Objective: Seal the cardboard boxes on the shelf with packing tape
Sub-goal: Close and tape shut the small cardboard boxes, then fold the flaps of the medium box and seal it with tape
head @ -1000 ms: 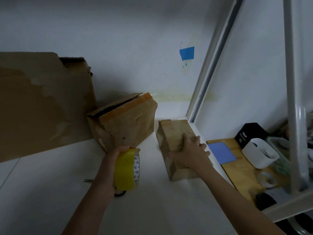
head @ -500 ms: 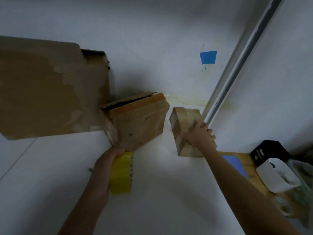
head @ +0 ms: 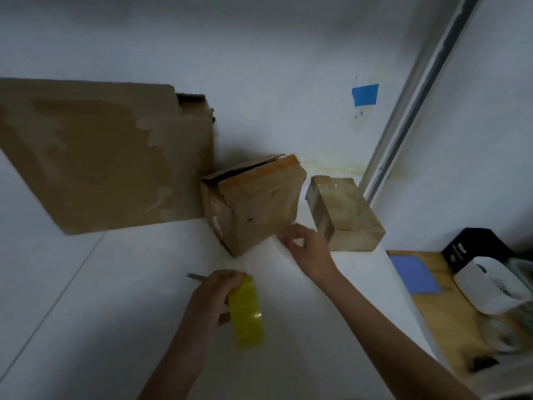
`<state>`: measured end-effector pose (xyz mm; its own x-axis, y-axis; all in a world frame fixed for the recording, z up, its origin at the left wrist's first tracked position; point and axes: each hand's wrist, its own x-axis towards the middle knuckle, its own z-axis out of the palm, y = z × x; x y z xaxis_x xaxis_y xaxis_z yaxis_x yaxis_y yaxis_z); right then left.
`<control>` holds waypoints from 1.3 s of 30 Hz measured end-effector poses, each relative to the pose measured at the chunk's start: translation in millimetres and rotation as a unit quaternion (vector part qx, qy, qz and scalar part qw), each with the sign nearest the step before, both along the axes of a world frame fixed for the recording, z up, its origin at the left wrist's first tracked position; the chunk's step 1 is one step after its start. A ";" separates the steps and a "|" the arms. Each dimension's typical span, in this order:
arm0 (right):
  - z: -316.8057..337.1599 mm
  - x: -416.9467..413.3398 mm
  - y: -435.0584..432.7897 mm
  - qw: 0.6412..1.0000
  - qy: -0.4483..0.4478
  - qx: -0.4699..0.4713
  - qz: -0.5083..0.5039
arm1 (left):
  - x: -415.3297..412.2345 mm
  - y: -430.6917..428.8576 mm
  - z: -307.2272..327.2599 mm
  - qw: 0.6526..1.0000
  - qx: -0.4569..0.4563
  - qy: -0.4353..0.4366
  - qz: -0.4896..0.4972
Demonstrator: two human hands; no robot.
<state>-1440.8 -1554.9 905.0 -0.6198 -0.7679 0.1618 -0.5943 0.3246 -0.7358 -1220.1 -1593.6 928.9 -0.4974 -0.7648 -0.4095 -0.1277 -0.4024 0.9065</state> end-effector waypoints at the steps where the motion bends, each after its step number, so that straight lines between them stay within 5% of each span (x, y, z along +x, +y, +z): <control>1: 9.4 22.5 4.8 0.984 -0.167 0.011 0.063 | 7.0 2.0 -0.4 1.000 -0.006 -0.005 -0.012; 3: 19.8 59.7 14.0 0.930 -0.332 0.042 0.155 | 23.7 6.2 -4.0 0.999 -0.023 -0.021 -0.041; 14: -30.8 164.7 53.6 0.908 -0.355 0.024 0.220 | 124.4 40.1 -34.0 0.980 -0.065 -0.115 -0.149; 24: -57.0 180.5 58.8 0.936 -0.284 0.055 0.199 | 144.0 59.7 -61.4 0.980 -0.085 -0.143 -0.113; 29: -61.2 187.8 58.2 0.953 -0.240 0.056 0.176 | 145.3 73.7 -70.4 0.990 -0.006 -0.142 0.016; 39: -74.6 194.6 53.8 0.973 -0.138 0.042 0.179 | 148.3 68.4 -76.0 0.982 0.155 -0.102 0.033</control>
<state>-1246.2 -1501.1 830.3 -0.3213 -0.9459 -0.0460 -0.4637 0.1995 -0.8632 -1071.8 -1525.3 852.9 -0.3339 -0.6155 -0.7140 -0.2585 -0.6686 0.6973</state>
